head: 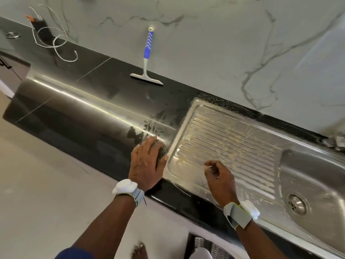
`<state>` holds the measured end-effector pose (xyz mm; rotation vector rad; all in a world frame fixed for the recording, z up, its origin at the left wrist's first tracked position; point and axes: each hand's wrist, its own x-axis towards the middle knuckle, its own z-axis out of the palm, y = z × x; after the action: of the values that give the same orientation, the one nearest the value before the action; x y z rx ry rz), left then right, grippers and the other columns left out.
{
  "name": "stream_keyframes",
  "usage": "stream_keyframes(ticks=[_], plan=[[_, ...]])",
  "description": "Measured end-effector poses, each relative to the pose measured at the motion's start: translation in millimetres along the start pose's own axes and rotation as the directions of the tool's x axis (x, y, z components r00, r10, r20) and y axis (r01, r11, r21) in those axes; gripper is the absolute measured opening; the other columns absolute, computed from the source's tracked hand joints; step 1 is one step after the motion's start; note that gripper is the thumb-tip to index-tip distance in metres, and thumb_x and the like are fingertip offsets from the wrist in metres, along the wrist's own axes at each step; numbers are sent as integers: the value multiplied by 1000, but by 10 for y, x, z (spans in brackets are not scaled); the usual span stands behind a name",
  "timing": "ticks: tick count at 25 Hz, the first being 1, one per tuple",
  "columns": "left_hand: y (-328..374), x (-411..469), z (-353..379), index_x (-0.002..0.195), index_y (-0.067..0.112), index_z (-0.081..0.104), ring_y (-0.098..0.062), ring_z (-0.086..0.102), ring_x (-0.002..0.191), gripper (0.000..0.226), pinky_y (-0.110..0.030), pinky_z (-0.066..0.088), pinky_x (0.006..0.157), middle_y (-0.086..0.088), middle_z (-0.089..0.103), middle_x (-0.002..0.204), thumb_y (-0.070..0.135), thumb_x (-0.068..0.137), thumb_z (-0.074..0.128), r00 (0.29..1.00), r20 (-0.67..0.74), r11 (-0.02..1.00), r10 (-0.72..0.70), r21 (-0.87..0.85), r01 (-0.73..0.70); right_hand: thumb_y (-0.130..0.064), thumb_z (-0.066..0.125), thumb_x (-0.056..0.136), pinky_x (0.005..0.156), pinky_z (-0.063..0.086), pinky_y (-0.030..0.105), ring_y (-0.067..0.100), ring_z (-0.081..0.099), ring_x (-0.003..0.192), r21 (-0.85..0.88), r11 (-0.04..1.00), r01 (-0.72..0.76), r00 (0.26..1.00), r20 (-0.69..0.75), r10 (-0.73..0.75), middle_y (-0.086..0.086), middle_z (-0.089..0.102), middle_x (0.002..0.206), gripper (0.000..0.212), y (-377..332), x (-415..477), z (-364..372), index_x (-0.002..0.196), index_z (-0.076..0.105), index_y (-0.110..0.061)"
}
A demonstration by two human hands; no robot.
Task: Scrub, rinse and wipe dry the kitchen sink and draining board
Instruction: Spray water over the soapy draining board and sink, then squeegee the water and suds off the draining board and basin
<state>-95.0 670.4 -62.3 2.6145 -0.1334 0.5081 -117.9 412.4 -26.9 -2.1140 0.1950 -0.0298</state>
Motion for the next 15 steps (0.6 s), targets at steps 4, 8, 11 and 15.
stream_keyframes(ticks=[4,8,11,15], plan=[[-666,614,-70,137,19,56,-29,38,147,53,-55,31,115,-5,45,154,53,98,48,997,-7,995,-76,67,76,-22,66,93,73,53,26,2,63,76,-100,990,103,992,86,-95,-14,69,81,9,-377,587,467,91,70,-30],[-1301,1270,-2,139,18,54,-27,32,152,58,-51,29,117,-4,43,156,57,97,44,997,-10,983,-76,165,76,-25,65,91,64,49,27,5,60,68,-231,914,332,936,200,-290,-11,66,78,6,-779,1505,961,96,69,-27],[-1573,1526,65,141,17,52,-28,29,154,62,-50,28,119,-5,40,159,59,97,42,996,-8,973,-84,215,84,-28,63,91,72,50,28,12,60,77,-339,806,485,869,293,-399,-7,66,92,21,-1082,2207,1274,112,66,-27],[-1761,1518,239,147,18,49,-24,22,157,68,-53,24,121,-4,36,162,63,96,45,993,28,962,-118,249,107,-26,57,93,78,53,38,28,63,93,-503,517,693,721,463,-516,4,64,108,38,-1490,3133,1717,131,57,-26]])
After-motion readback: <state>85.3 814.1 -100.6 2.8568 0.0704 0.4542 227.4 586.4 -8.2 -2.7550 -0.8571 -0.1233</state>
